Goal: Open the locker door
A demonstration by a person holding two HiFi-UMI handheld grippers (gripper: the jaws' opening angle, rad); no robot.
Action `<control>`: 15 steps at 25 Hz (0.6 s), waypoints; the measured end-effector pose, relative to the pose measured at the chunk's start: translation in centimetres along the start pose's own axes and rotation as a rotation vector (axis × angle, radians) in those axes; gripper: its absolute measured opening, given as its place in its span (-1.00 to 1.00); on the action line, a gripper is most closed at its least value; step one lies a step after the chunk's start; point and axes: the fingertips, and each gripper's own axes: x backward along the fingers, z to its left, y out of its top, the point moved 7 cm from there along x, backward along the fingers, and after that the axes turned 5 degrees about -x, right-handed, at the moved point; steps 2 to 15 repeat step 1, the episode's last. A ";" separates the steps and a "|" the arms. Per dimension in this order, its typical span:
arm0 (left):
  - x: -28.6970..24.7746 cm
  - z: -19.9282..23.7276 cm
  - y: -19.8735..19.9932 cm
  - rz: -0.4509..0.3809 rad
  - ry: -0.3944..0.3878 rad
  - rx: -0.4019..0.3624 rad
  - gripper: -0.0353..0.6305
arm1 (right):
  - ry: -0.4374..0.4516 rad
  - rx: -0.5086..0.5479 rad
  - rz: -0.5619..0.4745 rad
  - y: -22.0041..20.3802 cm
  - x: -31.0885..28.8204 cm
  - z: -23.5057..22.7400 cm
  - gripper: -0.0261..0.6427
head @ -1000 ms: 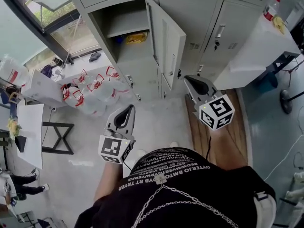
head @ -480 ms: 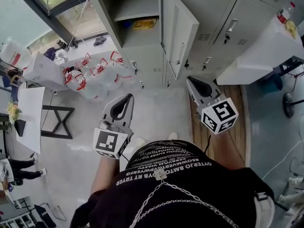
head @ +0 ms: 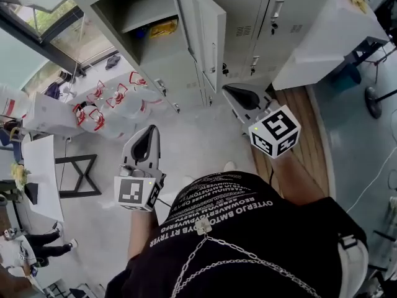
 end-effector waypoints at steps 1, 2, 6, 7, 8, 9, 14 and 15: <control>-0.1 -0.2 -0.2 0.004 -0.004 0.002 -0.90 | -0.003 0.000 0.000 0.0 0.2 -0.1 -0.93; -0.1 -0.2 -0.2 0.004 -0.004 0.002 -0.90 | -0.003 0.000 0.000 0.0 0.2 -0.1 -0.93; -0.1 -0.2 -0.2 0.004 -0.004 0.002 -0.90 | -0.003 0.000 0.000 0.0 0.2 -0.1 -0.93; -0.1 -0.2 -0.2 0.004 -0.004 0.002 -0.90 | -0.003 0.000 0.000 0.0 0.2 -0.1 -0.93; -0.1 -0.2 -0.2 0.004 -0.004 0.002 -0.90 | -0.003 0.000 0.000 0.0 0.2 -0.1 -0.93; -0.1 -0.2 -0.2 0.004 -0.004 0.002 -0.90 | -0.003 0.000 0.000 0.0 0.2 -0.1 -0.93; -0.1 -0.2 -0.2 0.004 -0.004 0.002 -0.90 | -0.003 0.000 0.000 0.0 0.2 -0.1 -0.93; -0.1 -0.2 -0.2 0.004 -0.004 0.002 -0.90 | -0.003 0.000 0.000 0.0 0.2 -0.1 -0.93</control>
